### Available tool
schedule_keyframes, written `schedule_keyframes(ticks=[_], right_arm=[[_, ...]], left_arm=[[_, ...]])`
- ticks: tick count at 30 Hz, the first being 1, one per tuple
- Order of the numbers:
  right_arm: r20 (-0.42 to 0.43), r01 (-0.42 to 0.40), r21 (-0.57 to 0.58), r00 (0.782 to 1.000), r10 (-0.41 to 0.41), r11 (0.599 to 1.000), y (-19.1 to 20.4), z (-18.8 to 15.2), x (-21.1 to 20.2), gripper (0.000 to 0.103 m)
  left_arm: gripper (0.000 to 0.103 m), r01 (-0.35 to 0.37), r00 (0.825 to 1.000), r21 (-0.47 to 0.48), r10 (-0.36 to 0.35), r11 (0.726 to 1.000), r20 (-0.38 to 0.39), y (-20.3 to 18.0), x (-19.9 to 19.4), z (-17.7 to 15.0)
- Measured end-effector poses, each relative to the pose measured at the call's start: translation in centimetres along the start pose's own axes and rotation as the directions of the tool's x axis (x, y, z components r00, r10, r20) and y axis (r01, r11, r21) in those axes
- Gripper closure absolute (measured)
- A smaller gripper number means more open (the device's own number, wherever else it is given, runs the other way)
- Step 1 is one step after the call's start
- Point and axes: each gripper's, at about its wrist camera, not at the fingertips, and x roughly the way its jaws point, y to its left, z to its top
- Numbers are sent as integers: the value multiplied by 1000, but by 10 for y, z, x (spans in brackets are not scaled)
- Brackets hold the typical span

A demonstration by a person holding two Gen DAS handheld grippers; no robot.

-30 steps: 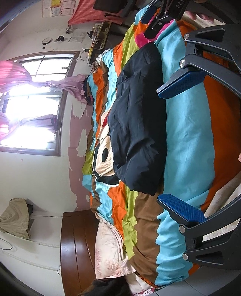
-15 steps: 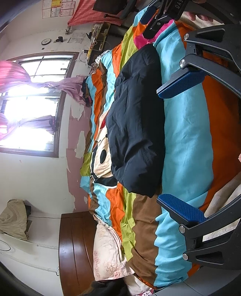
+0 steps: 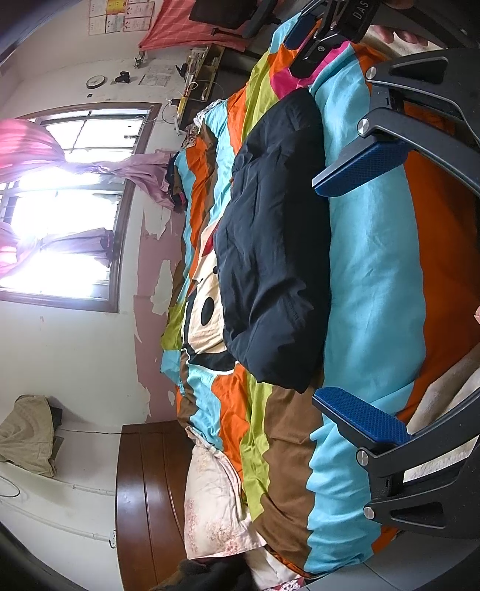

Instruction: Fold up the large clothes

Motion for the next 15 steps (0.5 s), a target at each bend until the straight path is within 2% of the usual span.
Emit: schedule_keyframes(ticks=[15], right_arm=[[1, -1, 0, 1000, 1, 1000, 0, 0, 0, 0]], left_arm=[[2, -1, 1000, 0, 1, 1000, 0, 0, 0, 0]])
